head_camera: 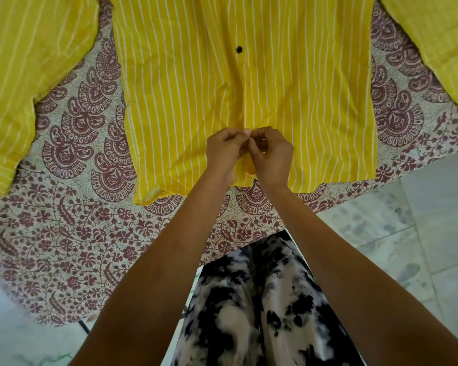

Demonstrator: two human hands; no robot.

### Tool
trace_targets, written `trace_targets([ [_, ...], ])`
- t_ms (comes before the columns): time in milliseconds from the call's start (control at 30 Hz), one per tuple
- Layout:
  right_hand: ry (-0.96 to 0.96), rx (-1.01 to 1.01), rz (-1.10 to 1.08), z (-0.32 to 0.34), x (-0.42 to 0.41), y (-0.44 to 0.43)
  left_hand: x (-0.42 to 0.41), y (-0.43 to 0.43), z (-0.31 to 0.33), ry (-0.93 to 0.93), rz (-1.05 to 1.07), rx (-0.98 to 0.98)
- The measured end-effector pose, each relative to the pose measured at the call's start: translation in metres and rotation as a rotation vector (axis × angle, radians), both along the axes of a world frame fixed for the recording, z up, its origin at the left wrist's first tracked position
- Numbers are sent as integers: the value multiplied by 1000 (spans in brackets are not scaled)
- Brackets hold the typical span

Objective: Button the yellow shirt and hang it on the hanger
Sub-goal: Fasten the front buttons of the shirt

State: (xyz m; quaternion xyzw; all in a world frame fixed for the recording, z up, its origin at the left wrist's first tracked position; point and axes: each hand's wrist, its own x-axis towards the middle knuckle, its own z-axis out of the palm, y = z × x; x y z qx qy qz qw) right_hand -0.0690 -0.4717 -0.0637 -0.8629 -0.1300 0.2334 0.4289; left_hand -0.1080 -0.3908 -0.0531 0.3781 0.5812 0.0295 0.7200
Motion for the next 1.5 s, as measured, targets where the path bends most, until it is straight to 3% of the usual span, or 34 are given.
trace_targets([
  [300, 49, 12, -56, -1, -3, 6, -2, 4, -10, 85, -61, 166],
  [467, 204, 31, -139, -1, -2, 10, -7, 6, -12, 65, -61, 161],
  [633, 482, 49, -223, 2, 14, 13, -14, 11, -17, 14, -205, 299],
  [800, 683, 90, -238, 8, 28, 15, -18, 18, -20, -35, -502, 594],
  [967, 780, 104, -297, 9, 31, 16, -9, 20, -19, 71, -760, 904],
  [1100, 651, -58, -209, 3, 34, 14, -3, 36, -19, 119, -736, 698],
  [1233, 209, -109, -154, 6, 47, 26, 5, 56, -17, 127, -522, 609],
  [1300, 81, -85, -72, 9, 52, 39, 14, 63, -15, 123, -471, 580],
  [1400, -8, -182, 90, 4, 58, 59, 30, 69, -15, 107, -494, 605],
  [1500, -12, -263, 49, 1, 72, 68, 40, 70, -18, 89, -473, 601],
])
